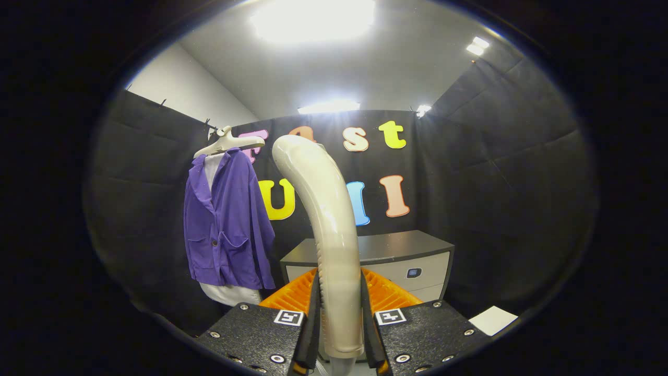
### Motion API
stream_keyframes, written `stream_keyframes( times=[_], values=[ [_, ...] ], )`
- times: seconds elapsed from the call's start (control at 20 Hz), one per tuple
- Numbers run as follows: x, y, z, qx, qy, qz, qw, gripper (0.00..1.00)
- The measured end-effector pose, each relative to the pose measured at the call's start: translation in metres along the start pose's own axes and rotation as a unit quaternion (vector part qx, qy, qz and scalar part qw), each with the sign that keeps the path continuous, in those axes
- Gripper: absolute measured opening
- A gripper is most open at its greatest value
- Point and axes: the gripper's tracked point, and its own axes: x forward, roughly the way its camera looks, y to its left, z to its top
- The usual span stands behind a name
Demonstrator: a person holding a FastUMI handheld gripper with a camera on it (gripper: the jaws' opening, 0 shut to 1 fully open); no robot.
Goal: Iron the clothes twice with a garment steamer, once on the left side and once on the right side.
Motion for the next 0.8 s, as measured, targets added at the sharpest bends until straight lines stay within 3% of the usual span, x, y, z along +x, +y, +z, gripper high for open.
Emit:
stream_keyframes(
  times=[0.8],
  values=[
    [0.015,0.018,-0.003,0.011,0.008,-0.033,0.999,0.35]
  ],
)
